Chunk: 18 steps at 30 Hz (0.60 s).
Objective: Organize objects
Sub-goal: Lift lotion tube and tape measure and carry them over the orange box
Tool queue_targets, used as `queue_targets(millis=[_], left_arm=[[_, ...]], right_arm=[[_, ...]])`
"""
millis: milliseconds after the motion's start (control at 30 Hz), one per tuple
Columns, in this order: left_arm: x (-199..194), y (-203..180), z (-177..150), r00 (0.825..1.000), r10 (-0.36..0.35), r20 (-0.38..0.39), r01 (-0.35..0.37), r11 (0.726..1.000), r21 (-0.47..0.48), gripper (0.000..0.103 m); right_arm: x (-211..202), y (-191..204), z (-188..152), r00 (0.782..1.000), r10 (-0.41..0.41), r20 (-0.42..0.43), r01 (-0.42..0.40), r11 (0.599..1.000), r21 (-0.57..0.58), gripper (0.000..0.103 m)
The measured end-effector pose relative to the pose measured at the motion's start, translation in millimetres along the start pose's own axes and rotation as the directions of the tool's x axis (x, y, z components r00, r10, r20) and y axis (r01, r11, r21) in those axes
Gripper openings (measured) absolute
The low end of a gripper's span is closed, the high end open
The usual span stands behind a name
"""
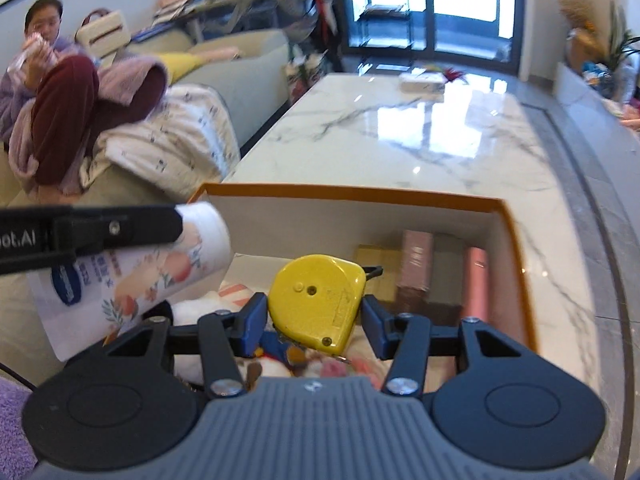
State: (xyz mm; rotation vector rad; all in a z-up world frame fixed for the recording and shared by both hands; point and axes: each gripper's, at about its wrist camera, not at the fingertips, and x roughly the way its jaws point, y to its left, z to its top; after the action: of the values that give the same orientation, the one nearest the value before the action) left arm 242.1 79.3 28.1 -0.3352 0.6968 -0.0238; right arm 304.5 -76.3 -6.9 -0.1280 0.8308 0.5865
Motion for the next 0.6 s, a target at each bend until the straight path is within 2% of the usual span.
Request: queue_targets(millis=[133, 233, 400, 500, 600], left_arm=[[22.8, 9.6, 3.6, 1.0, -0.002, -0.026, 0.001, 1.0, -0.027, 0.026], [40.0, 16.8, 2.1, 0.999, -0.004, -0.049, 0.002, 0.999, -0.046, 0.026], [64.9, 23.6, -1.6, 0.996, -0.011, -0.091, 0.005, 0.997, -0.073, 0.026], [75.7, 24.8, -2.7, 0.994, -0.014, -0.11, 0.005, 0.997, -0.081, 0.026], [82.9, 24.6, -3.2, 0.992, -0.021, -0.125, 0.009, 0.996, -0.092, 0.026]], right_arm=[[36.5, -5.2, 15.0, 0.997, -0.067, -0.026, 0.066, 0.997, -0.036, 0.053], [56.2, -12.6, 23.0, 0.997, -0.065, -0.047, 0.063, 0.997, -0.034, 0.053], [74.1, -18.7, 27.2, 0.989, -0.133, -0.065, 0.129, 0.99, -0.062, 0.053], [83.2, -25.6, 26.5, 0.987, -0.139, -0.085, 0.136, 0.99, -0.048, 0.053], [85.0, -25.5, 24.8, 0.983, -0.172, -0.063, 0.168, 0.983, -0.073, 0.053]])
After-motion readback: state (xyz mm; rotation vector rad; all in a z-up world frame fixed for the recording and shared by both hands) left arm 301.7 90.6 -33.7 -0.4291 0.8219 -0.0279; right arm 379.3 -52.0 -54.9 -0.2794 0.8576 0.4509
